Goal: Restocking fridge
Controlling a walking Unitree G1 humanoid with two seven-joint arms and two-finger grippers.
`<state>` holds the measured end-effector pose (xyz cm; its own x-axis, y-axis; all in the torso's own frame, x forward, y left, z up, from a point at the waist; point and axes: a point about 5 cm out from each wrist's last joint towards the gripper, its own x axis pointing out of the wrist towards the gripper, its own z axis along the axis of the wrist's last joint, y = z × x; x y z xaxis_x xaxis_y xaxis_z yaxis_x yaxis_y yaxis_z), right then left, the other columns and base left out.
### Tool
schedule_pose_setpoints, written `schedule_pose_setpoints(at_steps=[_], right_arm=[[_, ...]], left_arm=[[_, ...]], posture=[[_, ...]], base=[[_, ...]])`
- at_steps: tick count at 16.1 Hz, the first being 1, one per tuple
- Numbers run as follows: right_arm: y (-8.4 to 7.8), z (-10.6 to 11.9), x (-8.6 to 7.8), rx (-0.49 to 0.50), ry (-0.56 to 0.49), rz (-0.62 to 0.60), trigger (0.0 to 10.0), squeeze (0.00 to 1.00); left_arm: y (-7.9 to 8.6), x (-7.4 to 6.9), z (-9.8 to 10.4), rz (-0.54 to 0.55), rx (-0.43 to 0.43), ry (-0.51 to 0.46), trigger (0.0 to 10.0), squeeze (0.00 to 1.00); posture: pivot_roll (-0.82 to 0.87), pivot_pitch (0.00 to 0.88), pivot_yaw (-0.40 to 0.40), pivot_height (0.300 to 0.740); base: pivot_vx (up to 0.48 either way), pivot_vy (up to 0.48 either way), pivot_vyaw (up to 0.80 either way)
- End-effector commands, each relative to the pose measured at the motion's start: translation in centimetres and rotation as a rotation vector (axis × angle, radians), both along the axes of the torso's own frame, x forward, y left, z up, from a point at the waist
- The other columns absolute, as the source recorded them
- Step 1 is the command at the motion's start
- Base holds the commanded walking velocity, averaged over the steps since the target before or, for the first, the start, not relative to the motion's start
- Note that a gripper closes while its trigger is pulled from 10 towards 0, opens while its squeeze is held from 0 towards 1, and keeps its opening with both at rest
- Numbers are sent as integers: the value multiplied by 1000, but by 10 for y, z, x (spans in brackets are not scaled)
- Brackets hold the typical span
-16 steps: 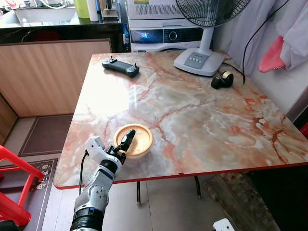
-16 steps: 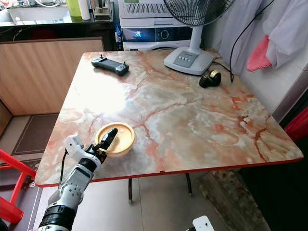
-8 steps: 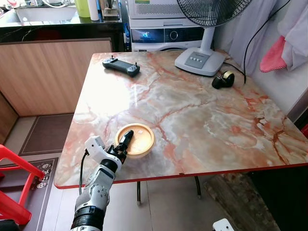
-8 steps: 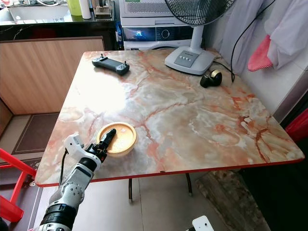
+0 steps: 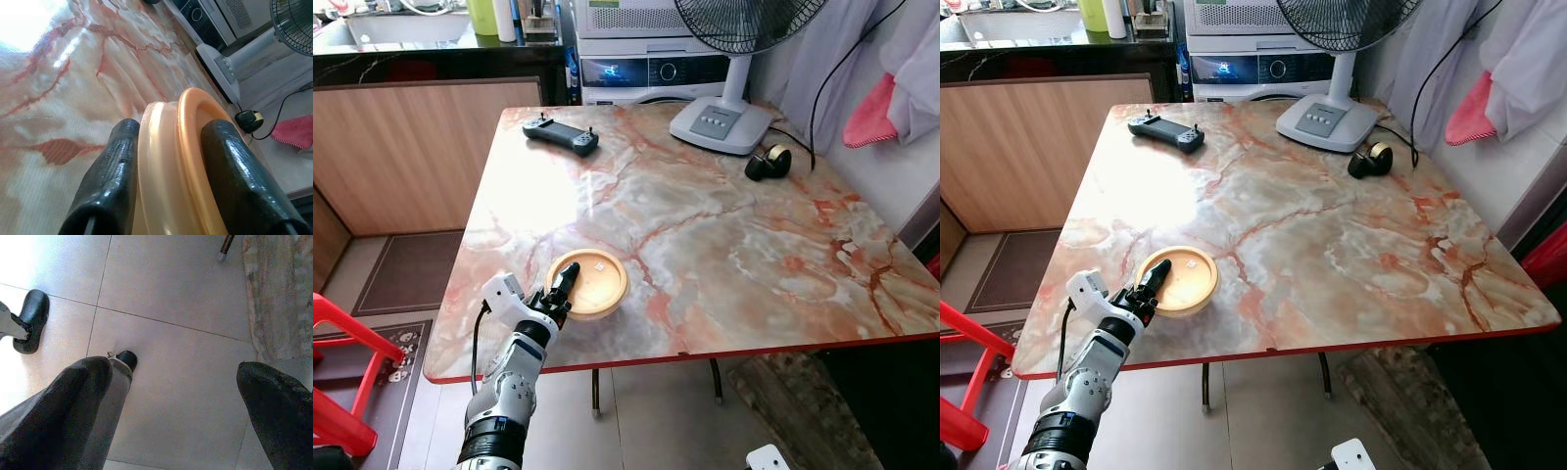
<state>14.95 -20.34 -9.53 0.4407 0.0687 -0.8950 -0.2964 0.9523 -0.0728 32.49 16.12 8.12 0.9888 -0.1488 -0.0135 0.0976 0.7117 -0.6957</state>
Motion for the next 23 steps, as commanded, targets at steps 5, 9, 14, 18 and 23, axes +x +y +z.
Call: schedule_pose_setpoints(at_steps=[5,9,14,18,23], right_arm=[[0,0,-1,4,-5,-5,10000,0],[0,-1,-3,5,-4,-6,10000,0],[0,-2,-6,11,-2,-32,10000,0],[0,-2,-7,13,-2,-45,10000,0],[6,-3,-7,47,-40,-132,10000,0]], left_arm=[[1,5,19,26,-2,-70,0,0],[0,5,29,31,-13,-110,0,0],[9,-8,56,88,69,-195,0,0],[14,-15,61,131,97,-186,3020,0],[60,-46,78,195,720,-188,10000,0]], posture=[[-1,0,-41,740],[-4,0,-37,740],[5,0,-22,740],[5,0,-21,740],[47,0,23,740]], base=[[0,0,0],[0,0,0],[0,0,0],[0,0,0],[0,0,0]])
